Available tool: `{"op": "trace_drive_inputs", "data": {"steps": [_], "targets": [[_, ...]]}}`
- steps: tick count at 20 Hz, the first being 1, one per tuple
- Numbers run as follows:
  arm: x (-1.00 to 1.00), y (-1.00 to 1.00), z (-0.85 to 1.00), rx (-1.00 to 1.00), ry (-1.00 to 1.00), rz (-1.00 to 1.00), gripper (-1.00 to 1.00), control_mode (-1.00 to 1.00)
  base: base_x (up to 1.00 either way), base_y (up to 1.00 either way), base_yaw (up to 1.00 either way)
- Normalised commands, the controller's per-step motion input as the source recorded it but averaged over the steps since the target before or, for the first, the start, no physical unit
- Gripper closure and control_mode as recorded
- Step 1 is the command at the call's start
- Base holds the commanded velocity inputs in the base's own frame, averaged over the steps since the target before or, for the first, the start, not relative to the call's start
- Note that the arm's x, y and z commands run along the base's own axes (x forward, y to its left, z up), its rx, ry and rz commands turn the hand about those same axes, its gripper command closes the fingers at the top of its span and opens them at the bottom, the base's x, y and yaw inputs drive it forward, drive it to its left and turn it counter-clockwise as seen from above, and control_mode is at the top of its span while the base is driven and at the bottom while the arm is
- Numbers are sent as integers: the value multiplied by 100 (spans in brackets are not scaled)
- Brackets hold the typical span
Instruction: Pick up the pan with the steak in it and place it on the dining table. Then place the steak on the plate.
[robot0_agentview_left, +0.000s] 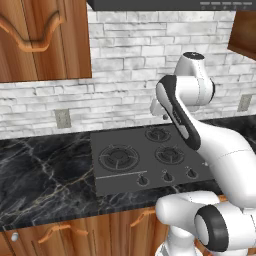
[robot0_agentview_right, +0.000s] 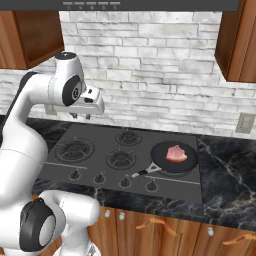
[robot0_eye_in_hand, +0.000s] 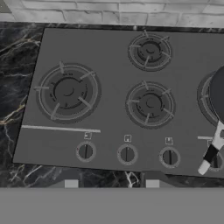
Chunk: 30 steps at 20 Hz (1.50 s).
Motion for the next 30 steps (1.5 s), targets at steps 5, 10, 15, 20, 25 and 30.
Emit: {"op": "trace_drive_inputs", "data": {"steps": [5, 10, 15, 20, 25, 30], "targets": [[0, 0, 0, 0, 0, 0, -100, -100, 0, 0, 0], [-15, -8, 0, 1, -2, -2, -100, -100, 0, 0, 0], [-19, -33, -9, 3, 0, -20, -100, -100, 0, 0, 0], [-13, -39, -16, 3, 2, -29, -100, -100, 0, 0, 0], [-1, -47, -21, 1, 5, -29, -100, -100, 0, 0, 0], [4, -61, -27, 0, 4, -22, -100, -100, 0, 0, 0]]}}
